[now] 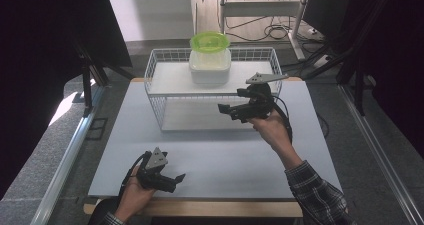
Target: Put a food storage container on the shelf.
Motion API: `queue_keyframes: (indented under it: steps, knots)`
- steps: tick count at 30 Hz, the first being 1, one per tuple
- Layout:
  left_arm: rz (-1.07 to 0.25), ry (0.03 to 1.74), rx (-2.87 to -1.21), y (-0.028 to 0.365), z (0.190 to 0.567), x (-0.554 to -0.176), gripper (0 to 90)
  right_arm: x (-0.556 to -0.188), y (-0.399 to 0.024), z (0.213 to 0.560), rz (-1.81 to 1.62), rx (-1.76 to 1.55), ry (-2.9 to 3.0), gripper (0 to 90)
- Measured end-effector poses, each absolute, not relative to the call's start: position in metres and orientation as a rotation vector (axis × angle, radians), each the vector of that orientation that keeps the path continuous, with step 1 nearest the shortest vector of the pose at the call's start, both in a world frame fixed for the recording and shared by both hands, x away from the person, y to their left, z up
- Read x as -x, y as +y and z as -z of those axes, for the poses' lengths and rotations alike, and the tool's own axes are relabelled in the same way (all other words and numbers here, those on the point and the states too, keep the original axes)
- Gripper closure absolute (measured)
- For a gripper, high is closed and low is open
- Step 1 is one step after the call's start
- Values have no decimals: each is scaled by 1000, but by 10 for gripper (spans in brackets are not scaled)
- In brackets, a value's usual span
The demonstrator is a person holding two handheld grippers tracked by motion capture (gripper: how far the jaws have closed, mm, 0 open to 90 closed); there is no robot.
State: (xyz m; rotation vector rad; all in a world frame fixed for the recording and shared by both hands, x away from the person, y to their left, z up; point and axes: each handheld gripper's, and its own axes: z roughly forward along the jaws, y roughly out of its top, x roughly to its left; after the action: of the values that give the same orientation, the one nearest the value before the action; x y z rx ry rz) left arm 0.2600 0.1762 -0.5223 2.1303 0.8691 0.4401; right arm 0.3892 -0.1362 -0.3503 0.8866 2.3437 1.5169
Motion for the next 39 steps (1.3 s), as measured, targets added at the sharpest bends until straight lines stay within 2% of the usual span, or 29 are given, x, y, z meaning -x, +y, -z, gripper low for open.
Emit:
queue_keyframes:
  steps: [31, 39]
  knots:
    - [-432, 868, -2141, 175, 524, -261, 8, -360, -158, 404, -1432, -840, 2367, 60]
    - [-435, 868, -2135, 175, 524, -260, 8, -351, -163, 416, -1423, -827, 2383, 27]
